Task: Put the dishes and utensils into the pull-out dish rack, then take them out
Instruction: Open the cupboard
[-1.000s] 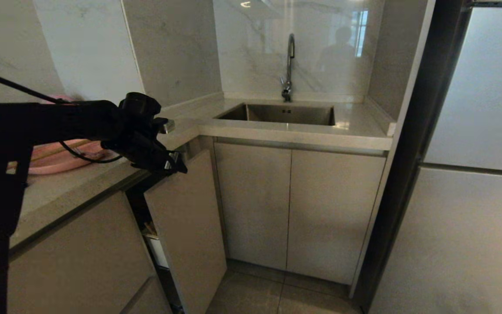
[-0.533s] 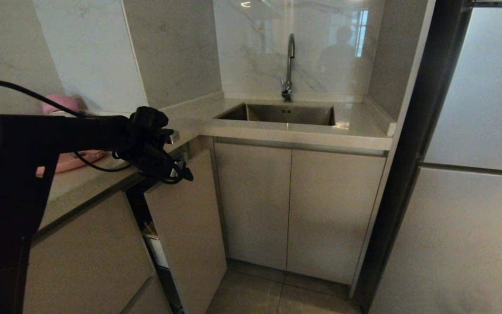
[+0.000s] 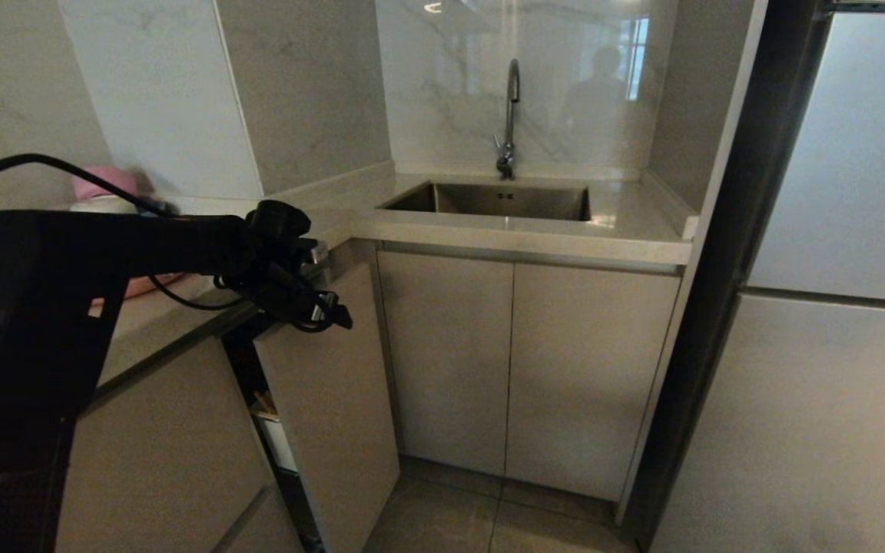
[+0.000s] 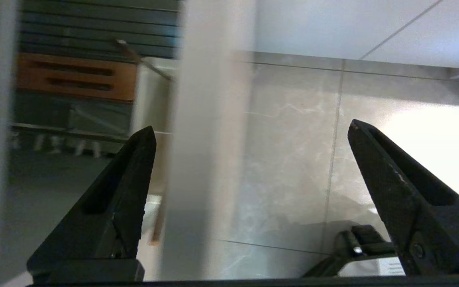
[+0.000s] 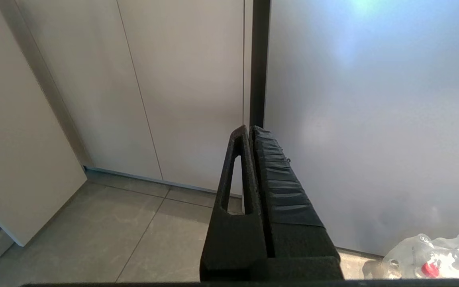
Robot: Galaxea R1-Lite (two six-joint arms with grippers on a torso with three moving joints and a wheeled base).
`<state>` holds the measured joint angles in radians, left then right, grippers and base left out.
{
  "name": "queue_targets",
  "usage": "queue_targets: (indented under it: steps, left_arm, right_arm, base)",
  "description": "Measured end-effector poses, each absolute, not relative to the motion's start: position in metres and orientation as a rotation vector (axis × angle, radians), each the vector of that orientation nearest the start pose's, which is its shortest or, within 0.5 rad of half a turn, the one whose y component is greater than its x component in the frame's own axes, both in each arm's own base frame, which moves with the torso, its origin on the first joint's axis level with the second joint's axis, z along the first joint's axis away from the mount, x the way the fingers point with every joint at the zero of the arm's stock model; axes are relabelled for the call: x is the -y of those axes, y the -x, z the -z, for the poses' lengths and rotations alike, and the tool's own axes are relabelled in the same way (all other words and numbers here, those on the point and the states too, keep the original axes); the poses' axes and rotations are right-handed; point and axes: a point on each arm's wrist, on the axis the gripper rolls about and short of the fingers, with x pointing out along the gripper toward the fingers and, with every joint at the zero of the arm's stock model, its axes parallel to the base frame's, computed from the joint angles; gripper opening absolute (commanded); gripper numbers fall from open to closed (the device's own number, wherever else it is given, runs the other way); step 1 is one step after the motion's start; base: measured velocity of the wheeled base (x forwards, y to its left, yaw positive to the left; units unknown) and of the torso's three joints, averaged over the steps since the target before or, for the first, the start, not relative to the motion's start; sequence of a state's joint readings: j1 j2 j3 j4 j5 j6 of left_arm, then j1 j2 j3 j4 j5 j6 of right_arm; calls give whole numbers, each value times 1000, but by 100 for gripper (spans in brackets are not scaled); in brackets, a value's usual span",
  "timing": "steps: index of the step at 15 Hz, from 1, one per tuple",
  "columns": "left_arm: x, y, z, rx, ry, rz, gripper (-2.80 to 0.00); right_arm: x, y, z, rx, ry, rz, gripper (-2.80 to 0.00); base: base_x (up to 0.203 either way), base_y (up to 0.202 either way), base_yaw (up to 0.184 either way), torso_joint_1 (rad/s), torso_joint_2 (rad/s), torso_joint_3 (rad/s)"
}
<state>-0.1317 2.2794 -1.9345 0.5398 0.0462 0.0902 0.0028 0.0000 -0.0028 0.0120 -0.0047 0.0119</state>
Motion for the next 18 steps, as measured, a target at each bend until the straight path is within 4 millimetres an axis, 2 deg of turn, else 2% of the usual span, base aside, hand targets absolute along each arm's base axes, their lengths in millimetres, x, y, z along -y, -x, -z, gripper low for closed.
queue_targets:
  steps: [10,18]
  left_arm:
    - [104,-437,-161,-874,-146,186,0]
    - [161,-419,-163,-870,-134,271,0]
  right_arm:
    - [0,23,-75,-9,-12,2,-280]
    - [0,23,-75,-9,-11,2,-280]
  base:
    - [0,0,0,0,0,0]
    - [0,0,0,0,0,0]
